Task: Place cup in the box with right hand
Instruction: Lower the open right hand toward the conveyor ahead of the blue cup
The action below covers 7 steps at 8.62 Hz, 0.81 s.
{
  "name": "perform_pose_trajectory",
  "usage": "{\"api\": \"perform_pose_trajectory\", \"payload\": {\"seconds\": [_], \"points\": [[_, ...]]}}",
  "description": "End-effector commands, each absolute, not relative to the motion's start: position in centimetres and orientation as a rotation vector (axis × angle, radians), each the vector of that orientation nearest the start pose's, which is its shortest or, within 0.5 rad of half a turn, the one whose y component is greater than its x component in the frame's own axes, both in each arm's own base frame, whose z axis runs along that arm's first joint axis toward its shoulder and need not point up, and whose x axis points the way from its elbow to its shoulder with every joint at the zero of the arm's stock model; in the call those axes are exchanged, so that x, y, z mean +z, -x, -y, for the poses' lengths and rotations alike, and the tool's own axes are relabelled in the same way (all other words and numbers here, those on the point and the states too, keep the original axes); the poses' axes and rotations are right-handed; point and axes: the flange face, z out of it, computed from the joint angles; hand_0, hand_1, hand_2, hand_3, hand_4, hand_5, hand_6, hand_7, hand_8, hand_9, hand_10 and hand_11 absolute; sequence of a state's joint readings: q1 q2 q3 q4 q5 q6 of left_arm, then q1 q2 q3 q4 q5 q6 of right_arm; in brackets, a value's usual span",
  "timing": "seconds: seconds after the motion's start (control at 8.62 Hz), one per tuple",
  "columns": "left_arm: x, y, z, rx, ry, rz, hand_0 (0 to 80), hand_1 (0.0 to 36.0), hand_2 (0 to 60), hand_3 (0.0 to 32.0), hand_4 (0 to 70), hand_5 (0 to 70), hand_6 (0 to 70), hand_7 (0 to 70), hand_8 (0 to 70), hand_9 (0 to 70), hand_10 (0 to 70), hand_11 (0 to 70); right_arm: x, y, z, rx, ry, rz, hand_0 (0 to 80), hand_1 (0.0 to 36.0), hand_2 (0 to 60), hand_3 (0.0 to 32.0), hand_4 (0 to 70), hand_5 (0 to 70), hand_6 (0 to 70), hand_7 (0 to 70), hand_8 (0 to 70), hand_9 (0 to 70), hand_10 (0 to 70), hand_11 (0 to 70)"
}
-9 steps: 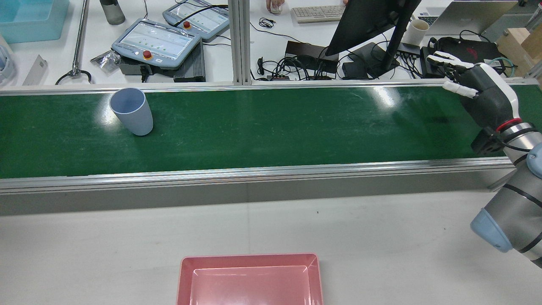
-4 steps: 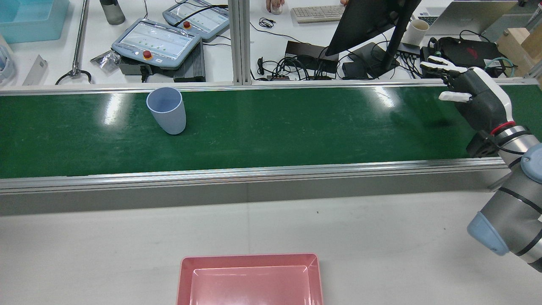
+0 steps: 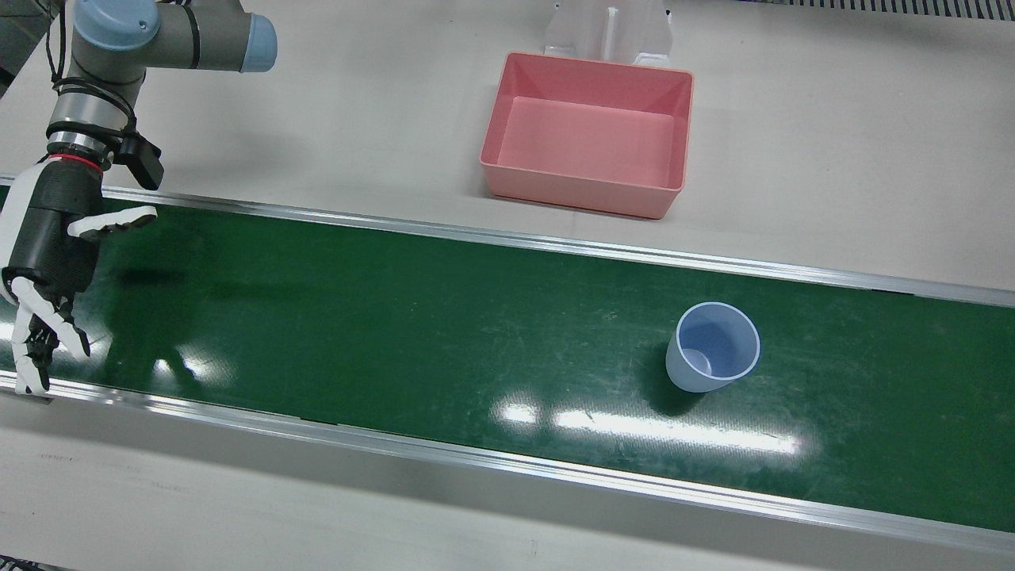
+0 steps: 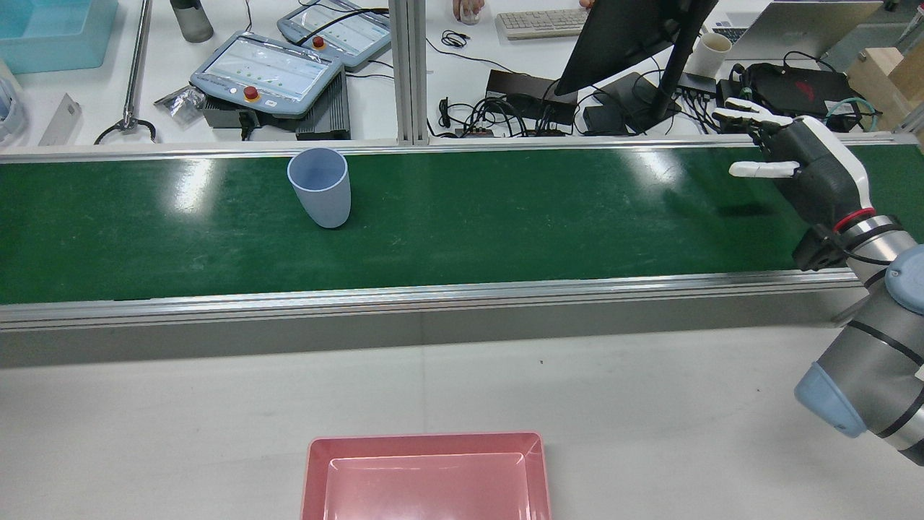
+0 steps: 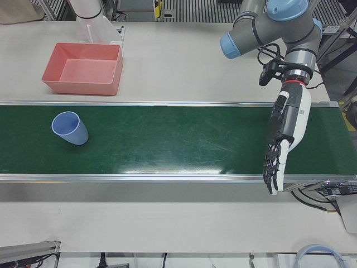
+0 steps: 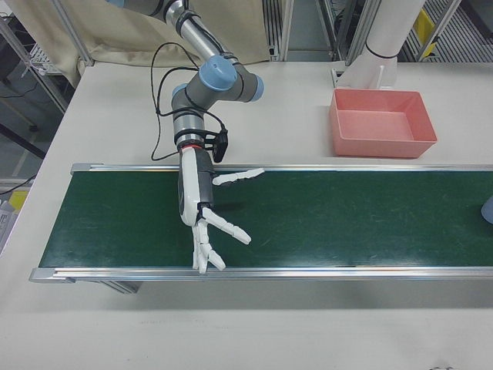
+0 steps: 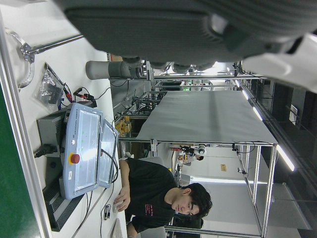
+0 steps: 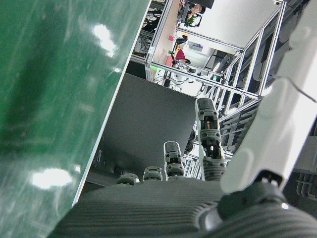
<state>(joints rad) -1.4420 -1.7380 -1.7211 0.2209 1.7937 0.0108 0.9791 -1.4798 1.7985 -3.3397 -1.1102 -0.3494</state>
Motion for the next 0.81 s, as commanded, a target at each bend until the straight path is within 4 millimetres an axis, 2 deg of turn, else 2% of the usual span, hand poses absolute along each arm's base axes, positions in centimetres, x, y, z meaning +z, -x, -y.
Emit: {"api": "perform_pose_trajectory", "payload": {"seconds": [0.0, 0.12, 0.23, 0.35, 0.58, 0.7], "points": [[54.9, 4.0, 55.9, -1.920, 0.344, -2.122, 0.0, 0.0, 0.0, 0.0, 0.0, 0.0, 0.0, 0.0, 0.0, 0.0, 0.0, 0.0, 54.6, 14.1, 52.4, -2.272, 0.227, -2.570, 50.1, 11.2, 0.1, 0.0, 23.3, 3.7, 4.7, 21.7, 0.2, 5.4, 0.0, 0.7], [54.9, 4.0, 55.9, -1.921, 0.343, -2.123, 0.0, 0.0, 0.0, 0.0, 0.0, 0.0, 0.0, 0.0, 0.0, 0.0, 0.0, 0.0, 54.4, 14.2, 52.6, -2.275, 0.226, -2.570, 50.3, 13.3, 5.6, 0.0, 21.5, 4.0, 4.8, 22.0, 0.0, 4.7, 0.0, 0.6], [54.9, 4.0, 55.9, -1.920, 0.344, -2.122, 0.0, 0.0, 0.0, 0.0, 0.0, 0.0, 0.0, 0.0, 0.0, 0.0, 0.0, 0.0, 54.4, 14.3, 52.5, -2.276, 0.222, -2.572, 50.2, 13.7, 6.5, 0.0, 20.5, 4.1, 4.7, 21.5, 0.0, 4.4, 0.0, 0.3], [54.9, 4.0, 55.9, -1.921, 0.343, -2.123, 0.0, 0.0, 0.0, 0.0, 0.0, 0.0, 0.0, 0.0, 0.0, 0.0, 0.0, 0.0, 54.4, 14.6, 52.5, -2.277, 0.216, -2.576, 49.5, 15.8, 13.7, 0.0, 15.9, 4.2, 4.5, 20.2, 0.0, 3.8, 0.0, 0.6], [54.9, 4.0, 55.9, -1.921, 0.343, -2.123, 0.0, 0.0, 0.0, 0.0, 0.0, 0.0, 0.0, 0.0, 0.0, 0.0, 0.0, 0.0, 54.3, 15.0, 52.3, -2.277, 0.206, -2.582, 50.1, 13.3, 4.9, 0.0, 18.9, 4.1, 4.4, 20.0, 0.0, 4.2, 0.0, 0.5], [54.9, 4.0, 55.9, -1.921, 0.343, -2.123, 0.0, 0.0, 0.0, 0.0, 0.0, 0.0, 0.0, 0.0, 0.0, 0.0, 0.0, 0.0, 54.3, 15.1, 52.3, -2.278, 0.200, -2.584, 49.6, 14.1, 8.3, 0.0, 17.3, 4.1, 4.4, 19.8, 0.0, 4.1, 0.0, 0.4]]}}
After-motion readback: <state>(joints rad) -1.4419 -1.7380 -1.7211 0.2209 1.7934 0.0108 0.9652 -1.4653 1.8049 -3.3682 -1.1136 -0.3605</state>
